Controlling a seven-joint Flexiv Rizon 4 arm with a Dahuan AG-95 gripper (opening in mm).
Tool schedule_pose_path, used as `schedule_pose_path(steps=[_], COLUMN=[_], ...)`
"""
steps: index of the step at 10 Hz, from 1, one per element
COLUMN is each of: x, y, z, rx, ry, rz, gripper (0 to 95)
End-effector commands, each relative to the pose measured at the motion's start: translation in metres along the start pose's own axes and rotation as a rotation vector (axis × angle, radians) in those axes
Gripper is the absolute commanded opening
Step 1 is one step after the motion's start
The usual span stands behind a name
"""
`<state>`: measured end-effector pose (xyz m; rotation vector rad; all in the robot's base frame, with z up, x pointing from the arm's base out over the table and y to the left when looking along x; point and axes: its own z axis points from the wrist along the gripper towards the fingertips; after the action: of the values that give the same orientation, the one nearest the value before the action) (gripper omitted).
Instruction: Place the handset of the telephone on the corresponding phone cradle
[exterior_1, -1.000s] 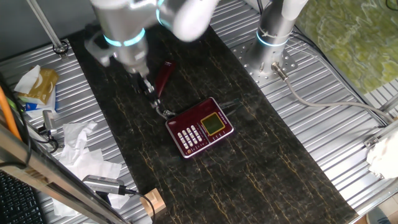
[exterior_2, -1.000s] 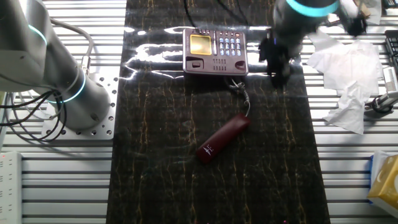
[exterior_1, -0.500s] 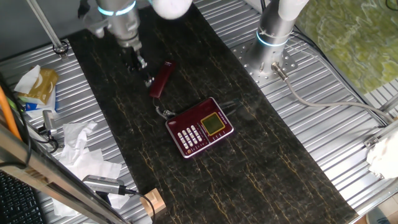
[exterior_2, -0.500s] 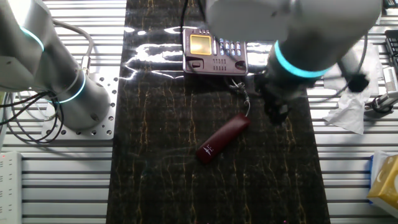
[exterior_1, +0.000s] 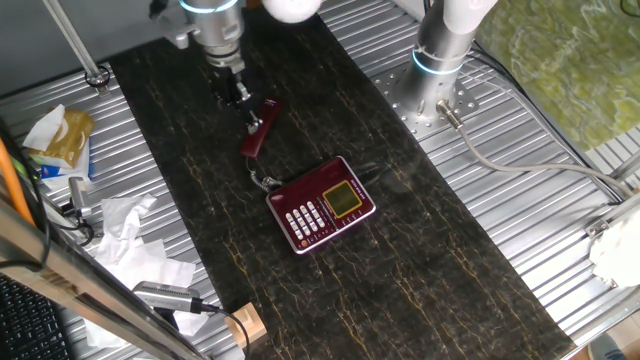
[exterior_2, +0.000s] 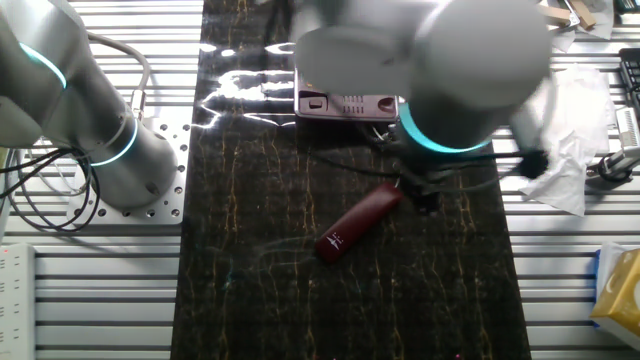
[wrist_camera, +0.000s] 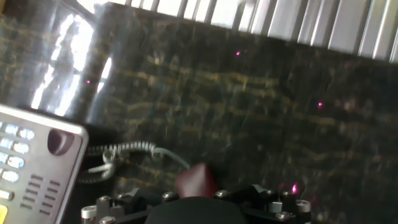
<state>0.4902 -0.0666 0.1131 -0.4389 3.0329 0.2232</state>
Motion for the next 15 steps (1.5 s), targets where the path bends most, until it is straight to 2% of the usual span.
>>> schedule_pose_path(steps=[1, 3, 4, 7, 11, 12, 13, 15], x=[0.002, 0.011, 0.019, 0.03, 0.029, 0.029, 0.029, 0.029], y=[-0.001, 0.002, 0.004, 0.006, 0.005, 0.005, 0.005, 0.005], z=[0.006, 0.013, 0.017, 0.016, 0.018, 0.018, 0.018, 0.018], rx=[0.004, 0.01, 0.034, 0.047, 0.051, 0.049, 0.05, 0.05], ry=[0.003, 0.025, 0.04, 0.042, 0.044, 0.052, 0.076, 0.076], rz=[0.0, -0.008, -0.02, -0.059, -0.017, 0.003, 0.045, 0.074], gripper=[95.0, 95.0, 95.0, 95.0, 95.0, 95.0, 95.0, 95.0])
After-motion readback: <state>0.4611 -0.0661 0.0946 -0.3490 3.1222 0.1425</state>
